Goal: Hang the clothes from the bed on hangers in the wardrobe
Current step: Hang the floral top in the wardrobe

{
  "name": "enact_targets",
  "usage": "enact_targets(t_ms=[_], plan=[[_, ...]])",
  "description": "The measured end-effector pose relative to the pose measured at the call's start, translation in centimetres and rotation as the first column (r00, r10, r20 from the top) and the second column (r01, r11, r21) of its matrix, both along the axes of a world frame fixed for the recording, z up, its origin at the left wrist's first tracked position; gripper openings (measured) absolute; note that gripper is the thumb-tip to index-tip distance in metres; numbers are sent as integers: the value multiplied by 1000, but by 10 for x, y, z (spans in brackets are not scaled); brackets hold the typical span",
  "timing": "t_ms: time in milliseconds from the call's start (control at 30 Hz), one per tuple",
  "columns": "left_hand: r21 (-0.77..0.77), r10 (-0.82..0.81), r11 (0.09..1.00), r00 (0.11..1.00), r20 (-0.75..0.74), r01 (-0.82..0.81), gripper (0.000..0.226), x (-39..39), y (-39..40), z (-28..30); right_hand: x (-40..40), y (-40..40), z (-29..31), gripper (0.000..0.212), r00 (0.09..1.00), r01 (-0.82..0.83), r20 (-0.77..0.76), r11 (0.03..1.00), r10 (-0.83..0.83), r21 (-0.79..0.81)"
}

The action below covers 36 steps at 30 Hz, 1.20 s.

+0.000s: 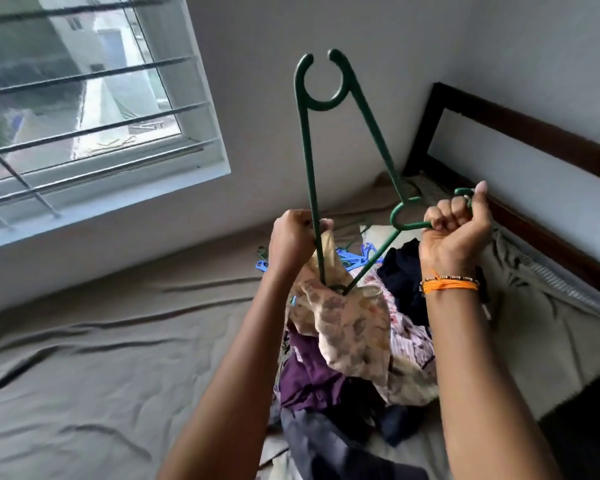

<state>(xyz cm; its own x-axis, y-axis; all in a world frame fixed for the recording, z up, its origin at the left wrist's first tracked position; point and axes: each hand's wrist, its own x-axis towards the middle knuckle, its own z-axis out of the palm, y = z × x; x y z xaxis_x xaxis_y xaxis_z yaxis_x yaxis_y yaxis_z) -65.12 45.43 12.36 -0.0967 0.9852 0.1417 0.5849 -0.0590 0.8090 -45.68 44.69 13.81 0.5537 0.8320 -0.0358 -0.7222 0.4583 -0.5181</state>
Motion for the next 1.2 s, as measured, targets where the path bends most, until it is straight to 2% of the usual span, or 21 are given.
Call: enact_targets(t_ms=[133, 267, 367, 433, 467, 533, 600, 633, 667, 733, 800, 833, 933, 1033, 1133, 1200], plan=[[43, -55, 998, 996, 65, 52, 39, -11, -16, 23, -13, -29, 31, 42, 997, 66, 27, 996, -68, 66], [-15, -51, 998, 930, 365, 61, 37, -13, -32, 48, -17, -61, 38, 38, 968, 184, 160, 980, -193, 73], [-102, 0, 993, 841, 540, 65, 22, -20, -37, 64, -7, -83, 19, 32, 875, 329, 355, 942, -329, 62], [-198, 26, 972, 780, 625, 126, 21, -25, -41, 70, 6, -99, 0, 25, 758, 450, 496, 890, -424, 72], [-248, 31, 953, 761, 648, 172, 21, -27, -44, 73, 13, -108, -7, 23, 667, 511, 584, 855, -462, 92], [-318, 26, 904, 704, 710, 286, 28, -33, -51, 72, 23, -123, -11, 22, 434, 614, 750, 773, -499, 159], [-345, 55, 839, 566, 822, 420, 25, -40, -54, 67, 28, -135, -3, 21, 231, 634, 825, 723, -516, 274], [-342, 46, 828, 554, 831, 444, 23, -42, -54, 64, 29, -140, 3, 19, 149, 620, 842, 713, -518, 328], [-328, -1, 821, 575, 818, 468, 22, -43, -56, 62, 29, -143, 10, 19, 78, 605, 858, 708, -508, 364], [-271, -166, 848, 714, 680, 455, 19, -39, -57, 60, 24, -147, 21, 23, -41, 550, 890, 733, -455, 400], [-161, -312, 898, 851, 423, 409, 16, -28, -62, 62, 15, -147, 29, 26, -154, 466, 911, 785, -382, 408], [-107, -353, 909, 880, 316, 403, 14, -21, -65, 66, 10, -147, 34, 26, -177, 434, 920, 811, -350, 393], [7, -426, 901, 885, 186, 433, 14, -1, -78, 72, -4, -147, 61, 25, -146, 392, 949, 864, -280, 315], [149, -416, 903, 907, 64, 404, 46, 19, -92, 76, -7, -156, 91, 26, -124, 362, 958, 887, -259, 287], [143, -427, 881, 889, -165, 450, 54, 28, -103, 85, -3, -178, 117, 26, -143, 426, 938, 836, -316, 346], [135, -523, 829, 837, -160, 543, 55, 27, -111, 90, 5, -197, 132, 28, -134, 502, 921, 775, -367, 382]])
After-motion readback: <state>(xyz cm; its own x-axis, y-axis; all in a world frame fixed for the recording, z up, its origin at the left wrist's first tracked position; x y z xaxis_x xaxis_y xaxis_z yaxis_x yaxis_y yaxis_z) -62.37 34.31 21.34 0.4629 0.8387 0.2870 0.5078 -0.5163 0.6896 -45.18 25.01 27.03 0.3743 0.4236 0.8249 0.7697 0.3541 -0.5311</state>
